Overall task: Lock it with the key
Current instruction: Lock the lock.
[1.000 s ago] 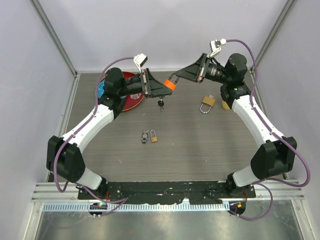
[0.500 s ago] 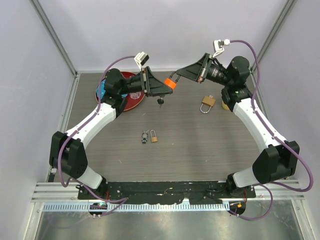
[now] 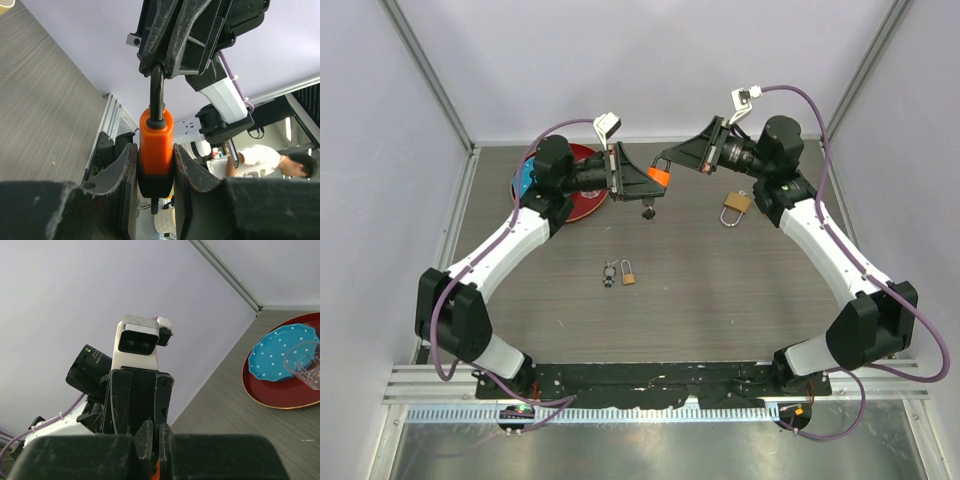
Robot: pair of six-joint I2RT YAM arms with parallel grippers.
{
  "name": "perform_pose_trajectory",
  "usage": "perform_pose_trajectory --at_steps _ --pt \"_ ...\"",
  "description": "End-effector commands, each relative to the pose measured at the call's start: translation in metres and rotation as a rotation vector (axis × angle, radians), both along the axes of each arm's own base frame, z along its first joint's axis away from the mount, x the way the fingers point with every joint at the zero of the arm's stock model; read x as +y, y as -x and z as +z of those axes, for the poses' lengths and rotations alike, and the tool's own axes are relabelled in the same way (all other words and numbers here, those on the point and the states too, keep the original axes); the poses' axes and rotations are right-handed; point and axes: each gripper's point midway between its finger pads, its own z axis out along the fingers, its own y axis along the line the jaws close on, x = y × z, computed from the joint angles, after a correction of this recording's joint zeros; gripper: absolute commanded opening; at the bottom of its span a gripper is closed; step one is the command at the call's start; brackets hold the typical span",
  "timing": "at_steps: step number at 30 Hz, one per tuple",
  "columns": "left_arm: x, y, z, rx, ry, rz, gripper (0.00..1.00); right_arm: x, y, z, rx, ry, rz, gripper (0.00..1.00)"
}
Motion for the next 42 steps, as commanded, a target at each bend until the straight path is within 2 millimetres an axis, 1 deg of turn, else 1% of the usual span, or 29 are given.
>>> perform_pose_trajectory --at_steps 1,7,12,13,14,17,19,22,23,24,25,26,27,28,29,30,31,33,36,38,39,42 --pt "0.002 -0.017 0.053 -0.192 0.086 0.2 0.0 0.029 0.072 -0.017 0.058 0.063 0.278 0.02" --pt "0.002 -0.021 0.055 -0.195 0.093 0.218 0.0 0.027 0.078 -0.032 0.075 0.104 0.283 0.02" --pt "0.002 -0.023 0.055 -0.186 0.09 0.232 0.0 0.025 0.082 -0.04 0.086 0.131 0.287 0.02" --pt "0.002 -0.024 0.054 -0.183 0.09 0.235 0.0 0.025 0.083 -0.045 0.106 0.146 0.291 0.02" --pt "0.002 -0.026 0.054 -0.18 0.088 0.239 0.0 0.025 0.085 -0.046 0.083 0.157 0.296 0.02" --pt "0.0 -0.029 0.056 -0.182 0.094 0.243 0.0 0.025 0.088 -0.055 0.111 0.179 0.301 0.02" --pt "0.0 -0.028 0.057 -0.187 0.096 0.231 0.0 0.025 0.086 -0.051 0.108 0.175 0.285 0.02" --pt "-0.001 -0.024 0.054 -0.186 0.087 0.211 0.0 0.022 0.071 -0.041 0.103 0.163 0.217 0.07" --pt "0.0 -0.022 0.051 -0.187 0.08 0.207 0.0 0.02 0.066 -0.033 0.094 0.155 0.191 0.12" --pt "0.001 -0.02 0.049 -0.184 0.074 0.203 0.0 0.012 0.052 -0.028 0.101 0.141 0.129 0.14" --pt "0.001 -0.019 0.042 -0.173 0.065 0.195 0.0 0.008 0.045 -0.023 0.101 0.128 0.1 0.16" --pt "0.002 -0.017 0.04 -0.174 0.06 0.193 0.0 0.003 0.038 -0.017 0.104 0.108 0.073 0.22" --pt "0.003 -0.013 0.04 -0.175 0.059 0.19 0.0 -0.001 0.033 -0.005 0.094 0.068 0.056 0.23" --pt "0.003 -0.01 0.035 -0.166 0.05 0.181 0.0 -0.011 0.022 0.001 0.09 0.044 0.018 0.26" --pt "0.004 -0.009 0.032 -0.16 0.045 0.177 0.0 -0.016 0.017 0.006 0.086 0.026 0.001 0.32" --pt "0.005 -0.005 0.033 -0.165 0.047 0.172 0.0 -0.019 0.014 0.018 0.073 -0.014 -0.008 0.34" --pt "0.006 -0.004 0.027 -0.153 0.039 0.168 0.0 -0.027 0.007 0.022 0.067 -0.028 -0.033 0.4" --pt "0.007 -0.001 0.026 -0.156 0.033 0.163 0.0 -0.03 0.003 0.031 0.042 -0.055 -0.039 0.45" --pt "0.008 0.002 0.021 -0.151 0.019 0.158 0.0 -0.029 0.002 0.037 0.037 -0.083 -0.015 0.53" --pt "0.008 0.003 0.022 -0.154 0.02 0.155 0.0 -0.029 0.001 0.034 0.047 -0.086 -0.016 0.59" --pt "0.008 0.004 0.025 -0.161 0.024 0.15 0.0 -0.029 0.002 0.034 0.045 -0.085 -0.015 0.59" --pt "0.007 0.005 0.03 -0.171 0.03 0.135 0.0 -0.027 -0.003 0.022 0.06 -0.048 -0.016 0.6"
